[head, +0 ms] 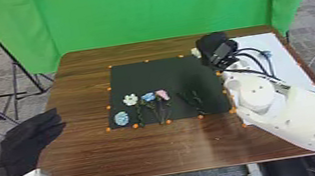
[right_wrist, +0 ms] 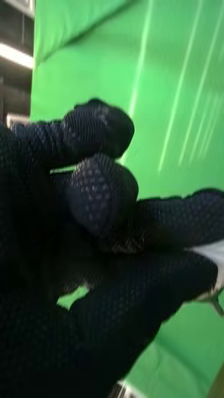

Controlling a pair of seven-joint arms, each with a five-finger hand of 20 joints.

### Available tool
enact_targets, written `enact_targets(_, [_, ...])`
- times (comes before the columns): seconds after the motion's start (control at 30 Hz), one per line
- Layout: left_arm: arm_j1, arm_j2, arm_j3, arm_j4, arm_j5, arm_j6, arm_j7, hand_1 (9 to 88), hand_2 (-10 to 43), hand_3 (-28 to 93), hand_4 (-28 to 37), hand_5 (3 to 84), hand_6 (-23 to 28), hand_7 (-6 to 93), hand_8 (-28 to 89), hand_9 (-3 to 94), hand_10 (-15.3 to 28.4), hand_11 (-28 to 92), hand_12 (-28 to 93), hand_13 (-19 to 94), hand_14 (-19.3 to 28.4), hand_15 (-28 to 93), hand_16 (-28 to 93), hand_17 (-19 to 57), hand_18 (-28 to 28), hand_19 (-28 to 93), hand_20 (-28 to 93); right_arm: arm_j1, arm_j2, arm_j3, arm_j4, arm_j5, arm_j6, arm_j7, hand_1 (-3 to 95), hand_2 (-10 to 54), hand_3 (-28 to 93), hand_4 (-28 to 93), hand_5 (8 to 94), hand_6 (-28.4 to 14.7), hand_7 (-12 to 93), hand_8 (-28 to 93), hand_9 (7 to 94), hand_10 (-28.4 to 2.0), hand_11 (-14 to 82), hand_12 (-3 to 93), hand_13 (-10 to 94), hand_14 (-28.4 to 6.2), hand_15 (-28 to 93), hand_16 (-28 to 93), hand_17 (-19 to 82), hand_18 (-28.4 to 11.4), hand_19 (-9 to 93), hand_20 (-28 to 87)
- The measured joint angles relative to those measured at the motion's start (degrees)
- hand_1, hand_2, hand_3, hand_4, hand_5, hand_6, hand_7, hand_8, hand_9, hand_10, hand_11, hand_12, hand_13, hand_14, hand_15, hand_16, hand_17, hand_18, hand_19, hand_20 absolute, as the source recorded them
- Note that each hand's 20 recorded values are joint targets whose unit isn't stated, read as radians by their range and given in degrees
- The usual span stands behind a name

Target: Arrange flowers

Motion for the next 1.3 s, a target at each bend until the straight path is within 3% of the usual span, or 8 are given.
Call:
enact_targets(0.33, [-1.1, -0.24, -0.26, 0.06, 0.46, -0.52, -1.77, 27.7, 5.0, 82, -14.6, 48.5, 13.8, 17.8, -9, 39.8, 22.3, 32, 10, 28, 28.4, 63, -14, -9.0, 24.3, 60, 12, -1.9, -9.5, -4.1, 2.2, -4.4, -2.8, -1.2, 52.3, -6.3, 74, -28, 79.5, 0.3, 25, 3, 88.9, -8.8, 23.4, 25.9, 82, -3.6, 72, 22, 57, -16.6, 93, 34])
enact_targets(0.67, [-1.2, -1.36, -1.2, 0.06, 0.96, -1.13, -2.85, 27.6, 4.9, 82, -14.8, 48.4, 13.6, 18.6, -10, 39.8, 22.1, 33, 10, 28, 28.4, 63, -14, -8.9, 24.3, 60, 12, -4.3, -8.2, -4.2, 2.1, -3.2, -5.4, 0.6, 52.5, -6.2, 74, -28, 79.5, 0.2, 25, 3, 88.8, -8.9, 23.2, 26.1, 82, -3.8, 72, 22, 57, -16.9, 93, 33])
enact_targets(1.3, [-3.3, -2.19, 0.0, 0.4, 1.87, -1.97, -4.68, 27.6, 4.7, 83, -15.0, 48.4, 13.4, 19.4, -10, 39.7, 21.8, 34, 9, 28, 28.4, 64, -15, -8.9, 24.2, 61, 11, -4.4, -7.2, -2.6, 1.6, 0.3, -5.5, 2.0, 52.4, -6.6, 75, -28, 78.3, -0.3, 25, 3, 88.0, -8.4, 22.4, 28.3, 81, -4.0, 72, 22, 57, -16.7, 93, 33])
